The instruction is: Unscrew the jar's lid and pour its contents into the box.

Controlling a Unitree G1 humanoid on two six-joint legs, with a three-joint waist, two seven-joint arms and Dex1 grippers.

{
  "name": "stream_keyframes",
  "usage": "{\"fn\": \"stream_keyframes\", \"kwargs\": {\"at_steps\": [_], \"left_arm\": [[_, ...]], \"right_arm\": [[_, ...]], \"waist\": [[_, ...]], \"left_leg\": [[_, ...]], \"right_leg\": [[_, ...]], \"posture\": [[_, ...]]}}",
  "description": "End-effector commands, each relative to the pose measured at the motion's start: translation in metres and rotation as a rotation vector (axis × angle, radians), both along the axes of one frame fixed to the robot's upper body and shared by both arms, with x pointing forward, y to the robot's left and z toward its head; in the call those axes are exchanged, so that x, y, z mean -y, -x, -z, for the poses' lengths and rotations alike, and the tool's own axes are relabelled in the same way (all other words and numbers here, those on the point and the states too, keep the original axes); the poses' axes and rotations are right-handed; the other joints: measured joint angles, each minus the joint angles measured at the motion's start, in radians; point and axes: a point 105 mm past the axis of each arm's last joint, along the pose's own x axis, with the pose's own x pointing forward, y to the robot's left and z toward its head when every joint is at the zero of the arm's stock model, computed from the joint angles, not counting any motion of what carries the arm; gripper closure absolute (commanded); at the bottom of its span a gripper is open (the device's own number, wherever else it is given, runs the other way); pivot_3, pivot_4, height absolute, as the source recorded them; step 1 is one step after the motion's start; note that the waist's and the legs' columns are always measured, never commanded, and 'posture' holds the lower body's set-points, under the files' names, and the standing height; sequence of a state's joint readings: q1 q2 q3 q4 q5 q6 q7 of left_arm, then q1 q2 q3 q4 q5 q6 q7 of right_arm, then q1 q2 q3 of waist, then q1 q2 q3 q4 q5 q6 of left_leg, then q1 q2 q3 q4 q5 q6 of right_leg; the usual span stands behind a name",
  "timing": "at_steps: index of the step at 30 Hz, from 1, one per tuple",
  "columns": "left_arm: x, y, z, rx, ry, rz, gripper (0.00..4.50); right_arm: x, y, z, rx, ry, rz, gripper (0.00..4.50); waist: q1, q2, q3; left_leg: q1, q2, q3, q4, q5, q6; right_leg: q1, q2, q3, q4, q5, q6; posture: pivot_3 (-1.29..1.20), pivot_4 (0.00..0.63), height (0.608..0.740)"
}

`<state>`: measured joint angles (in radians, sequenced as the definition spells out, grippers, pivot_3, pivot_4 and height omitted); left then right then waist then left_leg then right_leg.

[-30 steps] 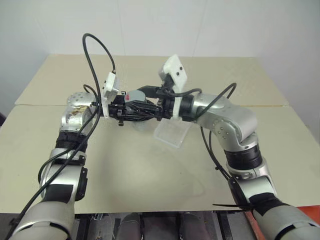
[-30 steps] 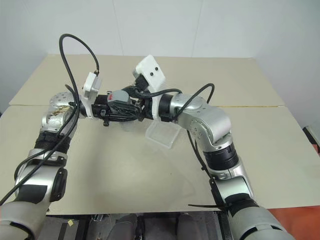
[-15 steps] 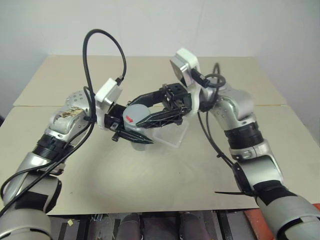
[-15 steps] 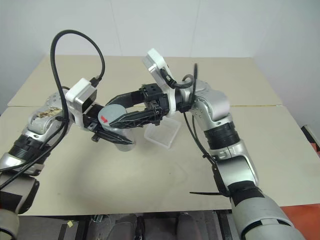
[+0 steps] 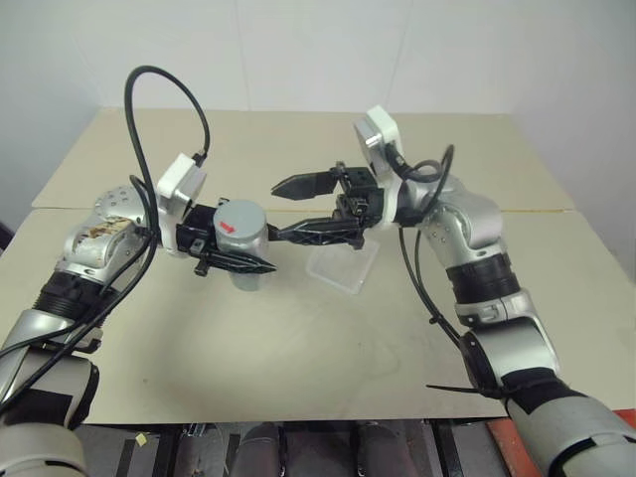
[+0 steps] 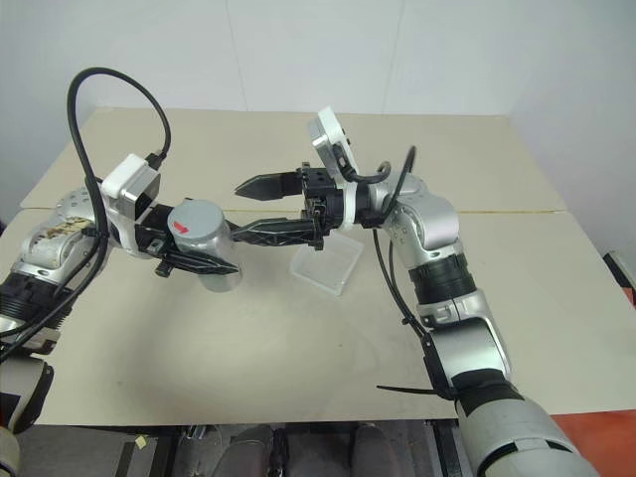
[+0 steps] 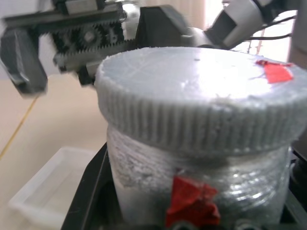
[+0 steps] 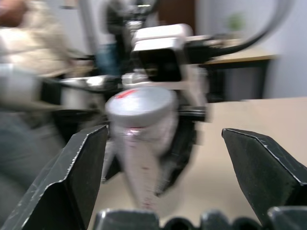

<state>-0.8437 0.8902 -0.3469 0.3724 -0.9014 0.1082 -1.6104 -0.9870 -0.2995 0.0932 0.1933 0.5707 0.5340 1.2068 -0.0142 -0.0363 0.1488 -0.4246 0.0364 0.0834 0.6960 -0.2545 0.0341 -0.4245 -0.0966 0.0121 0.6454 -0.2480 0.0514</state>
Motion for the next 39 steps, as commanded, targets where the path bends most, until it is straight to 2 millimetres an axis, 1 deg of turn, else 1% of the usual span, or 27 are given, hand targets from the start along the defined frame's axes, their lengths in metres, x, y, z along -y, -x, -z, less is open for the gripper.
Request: {"fn": "stream_keyframes", "kwargs": {"at_steps": [1,4,6,9,14,16,19,21,31,34,37,38,39], "left_arm": [[-0.014,-0.012,-0.003,0.044,0.026,-0.102,2.48],[-0.017,-0.029,0.002,0.059,0.062,-0.243,2.48],[-0.013,-0.037,0.004,0.068,0.087,-0.306,2.48],[-0.006,-0.041,0.005,0.052,0.122,-0.34,2.48],[0.005,-0.043,0.003,0.048,0.155,-0.35,2.48],[0.007,-0.043,0.003,0.049,0.154,-0.342,2.48],[0.01,-0.045,0.001,0.053,0.162,-0.34,2.48],[0.011,-0.045,-0.001,0.055,0.166,-0.338,2.48],[0.009,-0.041,0.001,0.055,0.157,-0.328,2.48],[0.008,-0.04,0.003,0.052,0.149,-0.325,2.48],[0.008,-0.037,0.004,0.049,0.141,-0.313,2.48],[0.007,-0.036,0.004,0.049,0.137,-0.306,2.48],[0.007,-0.035,0.005,0.049,0.135,-0.302,2.48]], "right_arm": [[0.013,-0.004,-0.019,0.073,-0.067,0.223,0.05],[0.014,-0.003,-0.021,0.075,-0.077,0.378,0.05],[0.01,0.005,-0.022,0.069,-0.093,0.403,0.05],[-0.007,0.018,-0.021,0.066,-0.095,0.427,0.05],[-0.036,0.026,-0.016,0.054,-0.075,0.46,0.05],[-0.043,0.024,-0.013,0.053,-0.057,0.472,0.05],[-0.049,0.01,-0.005,0.066,-0.008,0.552,0.05],[-0.05,0.004,-0.004,0.067,-0.005,0.583,0.05],[-0.05,0.003,-0.007,0.069,-0.018,0.584,0.05],[-0.051,0.005,-0.009,0.074,-0.029,0.565,0.63],[-0.052,0.007,-0.01,0.061,-0.031,0.533,1.56],[-0.051,0.008,-0.009,0.055,-0.03,0.518,1.71],[-0.051,0.008,-0.009,0.051,-0.029,0.508,1.71]], "waist": [[0.0,0.0,0.0],[0.0,0.0,0.0],[0.0,0.0,0.0],[-0.002,0.0,0.0],[-0.004,0.0,0.0],[-0.004,0.0,0.0],[-0.003,0.0,0.0],[-0.003,0.0,0.0],[-0.006,0.0,0.0],[-0.006,0.0,0.0],[-0.006,0.0,0.0],[-0.006,0.0,0.0],[-0.006,0.0,0.0]], "left_leg": [[0.0,0.0,0.0,0.0,0.0,0.0],[0.0,0.0,0.002,0.0,0.0,0.0],[-0.001,0.0,0.001,0.0,0.0,0.0],[-0.001,0.0,0.0,0.0,0.0,0.0],[0.0,0.0,0.0,0.0,0.0,0.0],[0.0,0.0,0.001,0.0,0.0,0.001],[0.0,0.0,0.001,0.0,-0.001,0.001],[0.0,0.0,0.001,0.0,-0.001,0.001],[0.0,0.0,0.001,0.0,0.0,0.001],[0.0,0.0,0.0,0.0,-0.001,0.002],[0.0,0.0,0.0,0.0,-0.001,0.002],[0.0,0.0,0.0,-0.001,-0.001,0.001],[0.0,0.0,-0.001,-0.001,-0.001,0.001]], "right_leg": [[0.0,0.0,0.0,0.0,0.0,0.0],[0.0,0.0,0.0,0.0,0.0,0.0],[0.0,0.0,0.0,0.0,0.0,0.0],[0.0,0.0,0.0,0.0,0.0,0.0],[0.0,0.0,0.0,0.001,0.0,0.0],[0.0,0.0,0.0,0.001,0.0,0.0],[0.0,0.0,0.0,0.0,0.0,0.0],[0.0,0.0,-0.001,0.0,0.0,0.0],[0.0,0.0,0.0,0.0,0.0,0.0],[0.0,0.0,0.0,0.0,0.0,0.0],[0.0,0.0,0.0,0.0,0.0,0.0],[0.0,0.0,0.0,0.0,0.0,0.0],[0.0,0.0,0.0,0.0,0.0,0.0]], "posture": [[0.0,0.15,0.74],[0.0,0.15,0.74],[0.0,0.15,0.74],[0.0,0.15,0.74],[0.0,0.15,0.74],[0.0,0.15,0.74],[0.0,0.15,0.74],[0.0,0.15,0.74],[0.0,0.15,0.74],[0.0,0.15,0.74],[0.0,0.15,0.74],[0.0,0.15,0.74],[0.0,0.15,0.74]]}}
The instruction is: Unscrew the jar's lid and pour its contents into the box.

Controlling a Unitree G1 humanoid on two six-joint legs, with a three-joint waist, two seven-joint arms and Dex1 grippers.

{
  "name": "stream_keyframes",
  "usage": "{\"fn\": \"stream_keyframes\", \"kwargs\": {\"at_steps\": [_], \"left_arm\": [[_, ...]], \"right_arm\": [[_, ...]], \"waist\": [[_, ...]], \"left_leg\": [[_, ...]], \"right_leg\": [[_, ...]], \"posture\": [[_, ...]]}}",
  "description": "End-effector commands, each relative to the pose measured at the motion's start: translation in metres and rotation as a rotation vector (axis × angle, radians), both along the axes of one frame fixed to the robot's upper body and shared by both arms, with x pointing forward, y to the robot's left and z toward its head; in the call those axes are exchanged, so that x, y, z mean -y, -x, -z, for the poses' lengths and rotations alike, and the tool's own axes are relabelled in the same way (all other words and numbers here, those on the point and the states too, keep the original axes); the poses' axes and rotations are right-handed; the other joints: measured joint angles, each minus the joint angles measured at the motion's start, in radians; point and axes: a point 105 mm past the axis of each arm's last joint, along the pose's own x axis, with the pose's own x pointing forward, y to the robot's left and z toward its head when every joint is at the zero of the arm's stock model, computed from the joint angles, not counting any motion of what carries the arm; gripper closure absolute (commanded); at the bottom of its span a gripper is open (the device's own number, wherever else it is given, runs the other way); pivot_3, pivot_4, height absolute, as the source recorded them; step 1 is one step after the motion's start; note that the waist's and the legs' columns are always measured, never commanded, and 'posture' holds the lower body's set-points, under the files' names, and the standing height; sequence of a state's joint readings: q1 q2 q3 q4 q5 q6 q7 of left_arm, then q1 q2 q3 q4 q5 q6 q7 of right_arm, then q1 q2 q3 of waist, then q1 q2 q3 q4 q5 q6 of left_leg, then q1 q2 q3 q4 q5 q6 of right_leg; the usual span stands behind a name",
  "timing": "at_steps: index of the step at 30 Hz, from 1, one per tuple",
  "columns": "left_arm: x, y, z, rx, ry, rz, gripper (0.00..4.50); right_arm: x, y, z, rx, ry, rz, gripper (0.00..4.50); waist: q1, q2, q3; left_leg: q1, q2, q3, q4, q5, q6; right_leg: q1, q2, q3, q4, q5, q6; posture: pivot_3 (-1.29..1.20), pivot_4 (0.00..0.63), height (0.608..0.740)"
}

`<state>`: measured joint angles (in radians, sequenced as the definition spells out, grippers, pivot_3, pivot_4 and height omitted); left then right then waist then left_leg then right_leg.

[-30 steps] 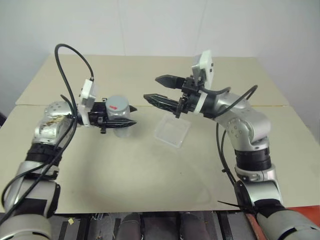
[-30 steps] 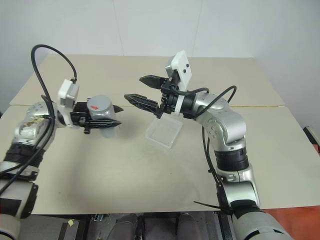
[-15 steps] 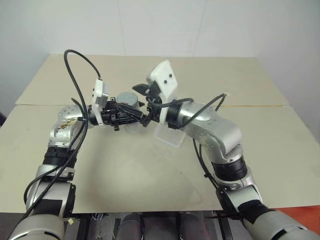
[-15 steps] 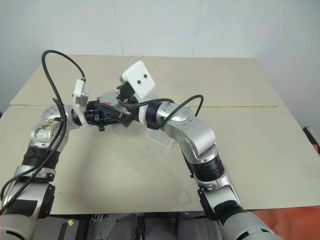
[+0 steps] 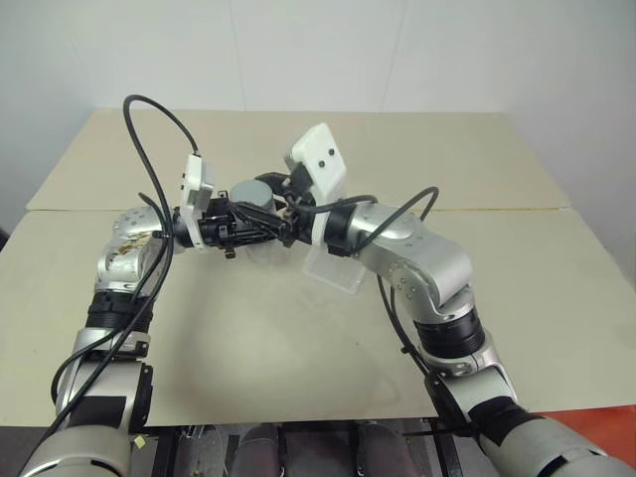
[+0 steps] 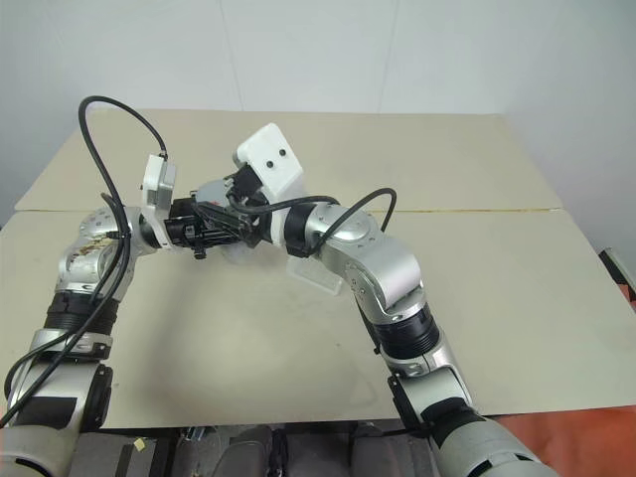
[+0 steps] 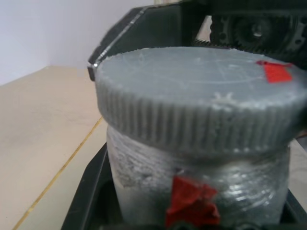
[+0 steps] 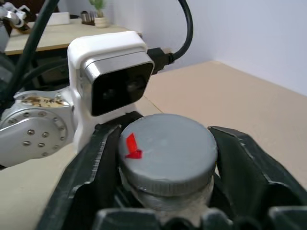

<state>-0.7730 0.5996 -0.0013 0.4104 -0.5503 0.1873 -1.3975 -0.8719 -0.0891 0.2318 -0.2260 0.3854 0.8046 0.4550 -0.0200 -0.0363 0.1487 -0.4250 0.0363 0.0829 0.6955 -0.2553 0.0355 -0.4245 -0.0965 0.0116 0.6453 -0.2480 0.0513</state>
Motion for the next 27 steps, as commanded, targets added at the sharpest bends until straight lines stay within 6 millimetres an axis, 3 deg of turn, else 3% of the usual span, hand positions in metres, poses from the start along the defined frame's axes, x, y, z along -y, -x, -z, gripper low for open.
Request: {"fn": "stream_keyframes", "kwargs": {"at_steps": [1,7,12,16,21,26,27], "left_arm": [[0.0,0.008,-0.008,0.041,-0.017,0.042,2.48],[-0.002,0.029,-0.007,0.05,-0.045,0.208,2.48],[0.0,0.051,-0.014,0.047,-0.064,0.326,2.48],[0.001,0.063,-0.017,0.061,-0.083,0.376,2.48],[-0.003,0.06,-0.015,0.06,-0.089,0.353,2.48],[-0.011,0.053,-0.01,0.033,-0.081,0.305,2.48],[-0.012,0.052,-0.01,0.03,-0.078,0.299,2.48]], "right_arm": [[0.004,0.004,-0.02,0.056,-0.049,-0.027,1.71],[0.013,0.011,-0.015,0.007,-0.001,-0.242,1.71],[0.031,0.026,-0.016,-0.026,0.014,-0.581,1.71],[0.032,0.024,-0.018,-0.023,0.032,-0.658,1.71],[0.029,0.015,-0.018,-0.011,0.027,-0.616,1.71],[0.037,0.005,-0.021,-0.012,-0.021,-0.504,0.13],[0.039,0.004,-0.022,-0.011,-0.025,-0.486,0.06]], "waist": [[0.0,0.0,0.0],[0.0,0.0,0.0],[0.0,0.0,0.0],[-0.001,0.0,0.0],[0.002,0.0,0.0],[0.004,0.0,0.0],[0.006,0.0,0.0]], "left_leg": [[0.0,0.0,0.0,0.0,0.0,0.0],[0.0,0.0,0.001,0.0,0.0,0.001],[0.0,0.0,-0.001,0.0,-0.002,0.003],[0.001,0.001,0.0,0.0,-0.002,0.003],[0.001,0.001,0.0,0.0,-0.002,0.003],[0.001,0.0,0.0,0.0,-0.001,0.001],[0.001,0.0,0.001,0.0,-0.001,0.001]], "right_leg": [[0.0,0.0,0.0,0.0,0.0,0.0],[0.0,0.0,0.0,0.0,0.0,0.0],[0.001,0.0,0.0,-0.002,0.0,0.0],[0.001,0.0,0.0,-0.001,0.0,0.0],[0.001,0.0,0.0,0.0,0.0,0.0],[0.0,0.0,0.0,0.0,0.0,0.0],[0.001,0.0,0.0,-0.001,0.0,0.0]], "posture": [[0.0,0.15,0.74],[0.0,0.15,0.74],[0.0,0.15,0.74],[0.0,0.15,0.74],[0.0,0.15,0.74],[0.0,0.15,0.74],[0.0,0.15,0.74]]}}
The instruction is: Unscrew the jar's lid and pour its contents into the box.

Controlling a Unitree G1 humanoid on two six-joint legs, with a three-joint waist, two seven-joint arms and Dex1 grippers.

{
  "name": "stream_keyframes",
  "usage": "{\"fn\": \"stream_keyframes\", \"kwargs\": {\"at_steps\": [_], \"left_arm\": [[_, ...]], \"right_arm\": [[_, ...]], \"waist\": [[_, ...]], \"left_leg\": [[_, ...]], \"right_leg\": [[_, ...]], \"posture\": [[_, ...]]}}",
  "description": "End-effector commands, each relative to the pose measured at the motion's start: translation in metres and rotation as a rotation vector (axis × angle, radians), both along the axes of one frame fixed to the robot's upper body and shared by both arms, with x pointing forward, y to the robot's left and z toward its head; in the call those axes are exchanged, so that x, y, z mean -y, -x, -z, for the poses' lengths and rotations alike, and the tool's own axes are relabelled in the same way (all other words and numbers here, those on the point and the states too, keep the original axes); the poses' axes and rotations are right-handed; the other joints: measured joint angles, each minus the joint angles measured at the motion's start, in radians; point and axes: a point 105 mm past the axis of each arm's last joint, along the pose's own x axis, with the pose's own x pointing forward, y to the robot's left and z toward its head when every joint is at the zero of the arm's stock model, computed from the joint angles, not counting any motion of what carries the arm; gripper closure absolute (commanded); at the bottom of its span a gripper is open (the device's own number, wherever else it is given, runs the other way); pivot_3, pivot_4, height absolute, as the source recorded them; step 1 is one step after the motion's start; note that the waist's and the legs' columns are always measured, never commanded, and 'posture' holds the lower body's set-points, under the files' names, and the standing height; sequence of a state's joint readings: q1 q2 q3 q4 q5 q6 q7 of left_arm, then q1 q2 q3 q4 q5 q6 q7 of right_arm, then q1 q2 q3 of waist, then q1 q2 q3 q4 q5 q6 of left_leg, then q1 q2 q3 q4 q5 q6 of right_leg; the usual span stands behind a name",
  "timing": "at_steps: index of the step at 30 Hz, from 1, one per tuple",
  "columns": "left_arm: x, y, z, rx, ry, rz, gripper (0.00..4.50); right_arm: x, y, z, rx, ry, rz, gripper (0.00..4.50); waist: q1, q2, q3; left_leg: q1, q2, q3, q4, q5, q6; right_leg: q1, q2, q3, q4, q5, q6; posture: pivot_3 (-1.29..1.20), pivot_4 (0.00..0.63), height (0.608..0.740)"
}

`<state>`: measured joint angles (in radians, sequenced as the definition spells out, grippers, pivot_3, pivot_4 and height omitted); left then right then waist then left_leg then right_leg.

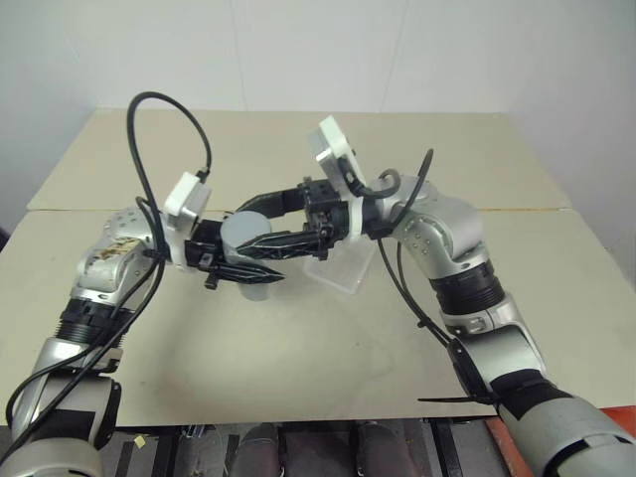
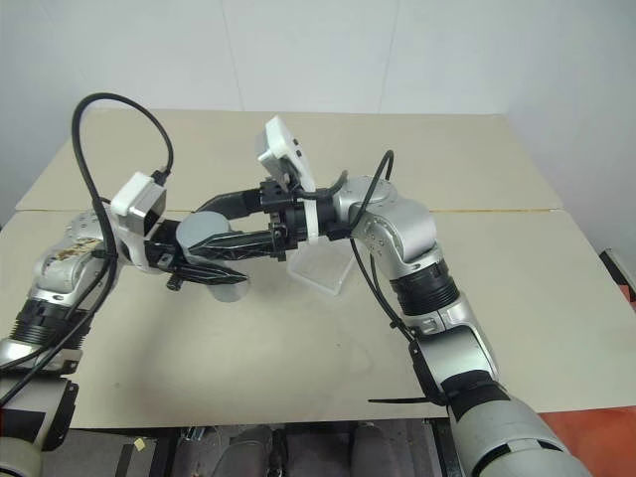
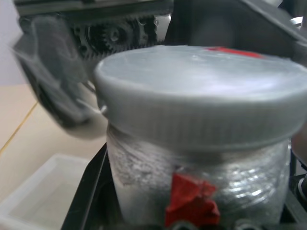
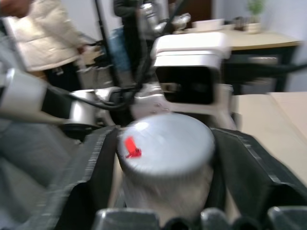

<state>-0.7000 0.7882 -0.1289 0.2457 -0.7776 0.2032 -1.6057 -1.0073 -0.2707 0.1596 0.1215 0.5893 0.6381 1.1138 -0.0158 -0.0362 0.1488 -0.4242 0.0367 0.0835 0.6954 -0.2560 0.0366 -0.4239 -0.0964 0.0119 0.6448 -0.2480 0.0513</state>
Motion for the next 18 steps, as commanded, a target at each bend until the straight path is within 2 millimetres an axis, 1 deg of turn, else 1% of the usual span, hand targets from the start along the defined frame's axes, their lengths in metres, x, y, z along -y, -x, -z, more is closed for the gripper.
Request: {"fn": "stream_keyframes", "kwargs": {"at_steps": [1,3,6,8,10,13,18], "left_arm": [[-0.008,-0.002,-0.007,0.035,0.016,-0.028,2.48],[-0.01,-0.004,-0.007,0.037,0.014,-0.041,2.48],[-0.019,-0.013,-0.003,0.033,0.018,-0.123,2.48],[-0.023,-0.022,-0.001,0.034,0.024,-0.196,2.48],[-0.024,-0.032,0.001,0.033,0.031,-0.271,2.48],[-0.017,-0.047,0.005,0.034,0.043,-0.372,2.48],[-0.008,-0.049,0.004,0.031,0.057,-0.373,2.48]], "right_arm": [[0.012,-0.004,-0.013,0.036,-0.058,0.079,0.06],[0.017,-0.004,-0.014,0.033,-0.068,0.097,0.06],[0.029,-0.002,-0.016,0.074,-0.099,0.214,0.06],[0.031,-0.003,-0.021,0.094,-0.127,0.302,0.06],[0.028,-0.002,-0.025,0.124,-0.141,0.384,0.06],[0.007,-0.002,-0.024,0.156,-0.123,0.489,0.06],[-0.02,-0.004,-0.018,0.169,-0.089,0.546,0.06]], "waist": [[0.002,0.0,0.0],[0.001,0.0,0.0],[0.002,0.0,0.0],[0.002,0.0,0.0],[0.001,0.0,0.0],[-0.002,0.0,0.0],[-0.003,0.0,0.0]], "left_leg": [[0.0,0.0,0.0,0.0,0.0,0.0],[0.0,0.0,0.0,0.0,0.0,0.0],[0.0,0.0,0.0,0.0,0.0,0.0],[-0.001,0.0,0.0,0.0,0.0,0.0],[-0.001,0.0,0.0,0.0,0.0,0.0],[0.0,0.0,0.0,0.0,0.0,0.0],[-0.001,0.0,0.001,0.0,0.001,-0.001]], "right_leg": [[0.0,0.0,0.0,0.0,0.0,0.0],[0.0,0.0,0.0,0.0,0.0,0.0],[0.0,0.0,0.0,-0.001,0.0,0.0],[0.0,0.0,0.0,-0.001,0.0,0.0],[0.0,0.0,0.0,-0.001,0.0,0.0],[0.0,0.0,0.0,0.001,0.0,0.0],[-0.001,0.0,0.0,0.001,0.0,0.0]], "posture": [[0.0,0.15,0.74],[0.0,0.15,0.74],[0.0,0.15,0.74],[0.0,0.15,0.74],[0.0,0.15,0.74],[0.0,0.15,0.74],[0.0,0.15,0.74]]}}
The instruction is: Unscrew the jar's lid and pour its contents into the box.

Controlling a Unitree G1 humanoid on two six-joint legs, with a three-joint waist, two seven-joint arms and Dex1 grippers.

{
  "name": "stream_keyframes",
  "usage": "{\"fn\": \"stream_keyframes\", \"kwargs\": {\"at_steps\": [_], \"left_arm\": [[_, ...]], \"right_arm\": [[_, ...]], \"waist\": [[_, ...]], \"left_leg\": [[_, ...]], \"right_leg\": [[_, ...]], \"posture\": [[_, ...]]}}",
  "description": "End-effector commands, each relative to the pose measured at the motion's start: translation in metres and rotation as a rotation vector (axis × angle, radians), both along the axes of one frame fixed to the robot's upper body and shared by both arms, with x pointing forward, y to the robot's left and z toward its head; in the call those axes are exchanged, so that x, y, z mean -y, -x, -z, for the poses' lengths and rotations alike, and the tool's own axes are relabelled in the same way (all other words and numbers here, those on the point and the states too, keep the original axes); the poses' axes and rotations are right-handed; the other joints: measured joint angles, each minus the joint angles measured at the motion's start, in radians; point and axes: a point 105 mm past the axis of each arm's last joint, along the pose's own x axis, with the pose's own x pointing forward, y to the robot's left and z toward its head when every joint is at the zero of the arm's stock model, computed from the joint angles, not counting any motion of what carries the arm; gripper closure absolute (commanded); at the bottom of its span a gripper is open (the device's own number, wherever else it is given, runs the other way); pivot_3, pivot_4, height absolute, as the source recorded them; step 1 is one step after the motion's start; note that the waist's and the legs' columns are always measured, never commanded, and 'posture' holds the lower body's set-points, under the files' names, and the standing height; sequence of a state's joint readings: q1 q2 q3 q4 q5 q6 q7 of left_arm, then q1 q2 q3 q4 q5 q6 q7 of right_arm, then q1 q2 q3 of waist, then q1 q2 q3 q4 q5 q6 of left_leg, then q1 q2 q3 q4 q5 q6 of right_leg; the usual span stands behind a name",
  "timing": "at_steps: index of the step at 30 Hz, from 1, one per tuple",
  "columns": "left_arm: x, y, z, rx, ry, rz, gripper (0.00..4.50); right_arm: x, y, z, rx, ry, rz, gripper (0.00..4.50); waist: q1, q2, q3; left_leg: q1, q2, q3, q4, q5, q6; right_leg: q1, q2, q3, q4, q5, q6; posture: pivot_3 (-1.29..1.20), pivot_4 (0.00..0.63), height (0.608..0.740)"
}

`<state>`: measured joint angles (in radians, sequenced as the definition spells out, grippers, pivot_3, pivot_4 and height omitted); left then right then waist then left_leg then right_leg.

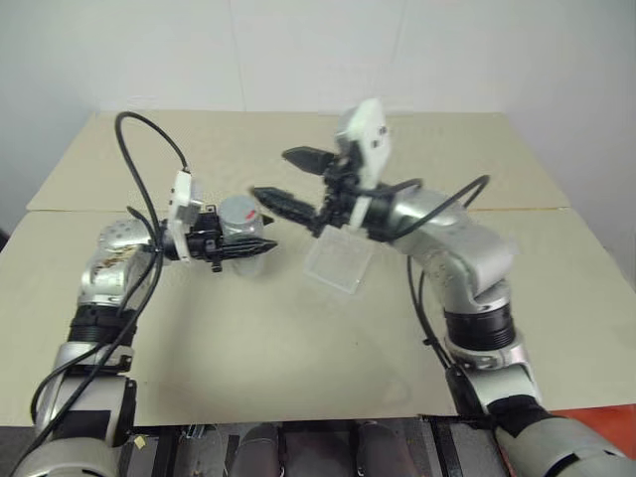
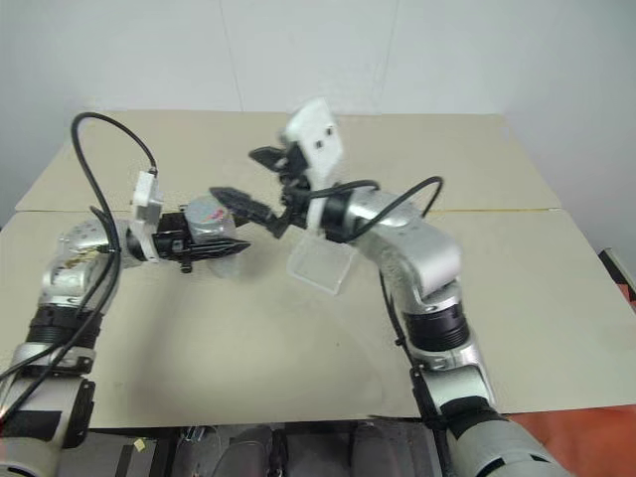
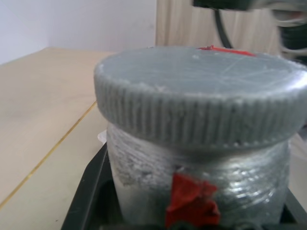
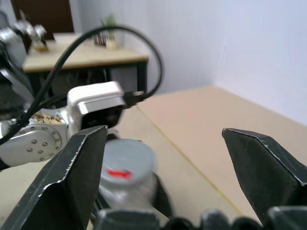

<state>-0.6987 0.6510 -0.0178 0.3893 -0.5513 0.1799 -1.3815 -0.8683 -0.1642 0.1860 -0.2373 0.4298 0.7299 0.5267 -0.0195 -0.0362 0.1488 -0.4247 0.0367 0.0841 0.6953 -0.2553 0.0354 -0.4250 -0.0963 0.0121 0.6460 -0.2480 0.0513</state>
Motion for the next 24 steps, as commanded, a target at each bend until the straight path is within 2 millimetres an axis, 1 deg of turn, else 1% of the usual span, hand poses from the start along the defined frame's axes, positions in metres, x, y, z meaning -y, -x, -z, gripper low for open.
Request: {"fn": "stream_keyframes", "kwargs": {"at_steps": [1,3,6,10,14,20,24], "left_arm": [[0.001,-0.002,-0.018,0.065,0.014,-0.007,2.48],[0.001,-0.002,-0.019,0.067,0.014,-0.005,2.48],[0.001,-0.003,-0.02,0.068,0.012,-0.004,2.48],[0.0,-0.002,-0.019,0.069,0.011,-0.007,2.48],[-0.001,-0.003,-0.02,0.07,0.016,-0.018,2.48],[-0.001,-0.002,-0.021,0.073,0.018,-0.02,2.48],[-0.001,-0.001,-0.021,0.074,0.022,-0.016,2.48]], "right_arm": [[-0.013,0.003,-0.012,0.057,-0.006,0.034,0.06],[-0.018,0.003,-0.01,0.058,0.007,0.042,0.06],[-0.019,0.001,-0.007,0.052,0.019,0.047,0.06],[-0.024,0.004,-0.004,0.045,0.028,0.027,0.06],[-0.029,0.003,0.002,0.046,0.058,0.03,0.06],[-0.031,0.005,-0.003,0.047,0.04,0.006,0.06],[-0.031,-0.003,0.005,0.03,0.062,0.045,0.06]], "waist": [[0.001,0.0,0.0],[0.001,0.0,0.0],[0.003,0.0,0.0],[0.001,0.0,0.0],[0.0,0.0,0.0],[0.0,0.0,0.0],[0.0,0.0,0.0]], "left_leg": [[0.0,0.0,0.0,0.0,0.0,0.0],[0.0,0.0,0.0,0.0,0.001,-0.001],[0.0,0.0,0.0,0.0,0.0,-0.001],[0.0,0.0,0.0,0.0,0.0,0.001],[0.0,0.0,0.0,0.0,0.0,0.0],[0.0,0.0,0.0,0.0,0.0,0.0],[0.0,0.0,0.0,0.0,0.0,0.0]], "right_leg": [[0.0,0.0,0.0,0.0,0.0,0.0],[0.0,0.0,0.0,0.0,0.0,0.0],[0.001,0.0,0.0,-0.001,0.0,0.0],[0.001,0.0,-0.001,-0.001,0.0,0.0],[0.001,0.0,0.0,-0.001,0.0,0.0],[0.001,0.0,-0.001,-0.001,0.0,0.0],[0.001,0.0,-0.001,-0.001,0.0,0.0]], "posture": [[0.0,0.15,0.74],[0.0,0.15,0.74],[0.0,0.15,0.74],[0.0,0.15,0.74],[0.0,0.15,0.74],[0.0,0.15,0.74],[0.0,0.15,0.74]]}}
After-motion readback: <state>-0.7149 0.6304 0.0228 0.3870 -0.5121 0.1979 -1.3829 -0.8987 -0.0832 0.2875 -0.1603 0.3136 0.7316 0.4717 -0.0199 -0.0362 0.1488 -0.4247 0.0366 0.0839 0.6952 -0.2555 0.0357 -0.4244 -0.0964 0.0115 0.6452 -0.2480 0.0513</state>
